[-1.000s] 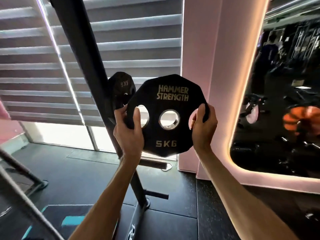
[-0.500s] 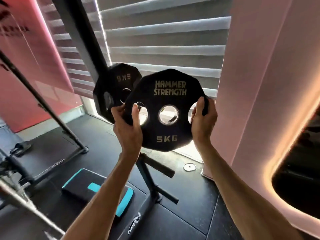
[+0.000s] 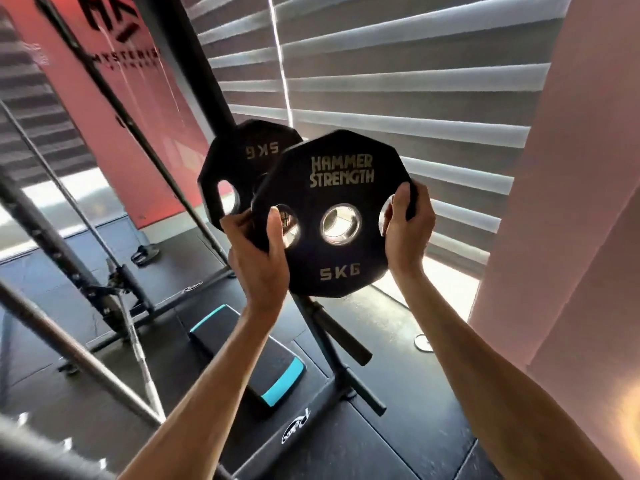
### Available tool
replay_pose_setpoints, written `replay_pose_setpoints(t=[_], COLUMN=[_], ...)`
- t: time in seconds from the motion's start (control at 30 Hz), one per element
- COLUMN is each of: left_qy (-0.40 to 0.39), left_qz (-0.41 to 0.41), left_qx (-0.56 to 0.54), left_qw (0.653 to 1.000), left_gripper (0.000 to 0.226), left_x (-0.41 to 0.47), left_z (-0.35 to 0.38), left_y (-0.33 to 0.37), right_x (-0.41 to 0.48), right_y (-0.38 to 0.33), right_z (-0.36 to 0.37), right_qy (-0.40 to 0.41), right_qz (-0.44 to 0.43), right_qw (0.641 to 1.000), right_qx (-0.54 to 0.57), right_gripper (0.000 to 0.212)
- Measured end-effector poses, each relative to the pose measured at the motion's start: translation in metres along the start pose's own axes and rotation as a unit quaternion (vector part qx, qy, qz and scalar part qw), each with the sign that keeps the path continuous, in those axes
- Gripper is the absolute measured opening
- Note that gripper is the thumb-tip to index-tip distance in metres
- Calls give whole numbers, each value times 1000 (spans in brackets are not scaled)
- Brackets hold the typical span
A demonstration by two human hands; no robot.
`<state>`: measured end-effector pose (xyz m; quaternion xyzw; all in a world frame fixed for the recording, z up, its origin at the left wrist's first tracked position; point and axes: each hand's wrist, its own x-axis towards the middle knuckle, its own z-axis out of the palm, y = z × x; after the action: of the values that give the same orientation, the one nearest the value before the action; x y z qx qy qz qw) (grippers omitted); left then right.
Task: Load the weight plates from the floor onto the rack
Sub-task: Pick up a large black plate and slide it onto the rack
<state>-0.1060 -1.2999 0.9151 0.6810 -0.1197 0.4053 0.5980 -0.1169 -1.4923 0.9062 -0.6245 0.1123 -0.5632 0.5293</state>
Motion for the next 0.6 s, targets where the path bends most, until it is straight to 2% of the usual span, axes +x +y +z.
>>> replay_pose_setpoints(t=[0.2, 0.37, 0.5, 0.6], left_qy=[34, 41, 47, 54], left_qz=[36, 54, 70, 73], left_qx=[34, 59, 75, 99], left_qw=[998, 996, 994, 991], left_gripper=[26, 30, 43, 41], left_x=[-2, 8, 19, 36], left_z=[1, 1, 3, 6], left_y=[10, -4, -20, -32], right_x=[8, 5, 7, 9], right_y=[14, 30, 38, 45], right_z=[20, 47, 69, 91], right_qy=[-36, -57, -82, -90], right_qz=[9, 27, 33, 33], right_qw=[998, 996, 993, 993], right_qx=[42, 68, 80, 69], right_gripper=[30, 33, 25, 28])
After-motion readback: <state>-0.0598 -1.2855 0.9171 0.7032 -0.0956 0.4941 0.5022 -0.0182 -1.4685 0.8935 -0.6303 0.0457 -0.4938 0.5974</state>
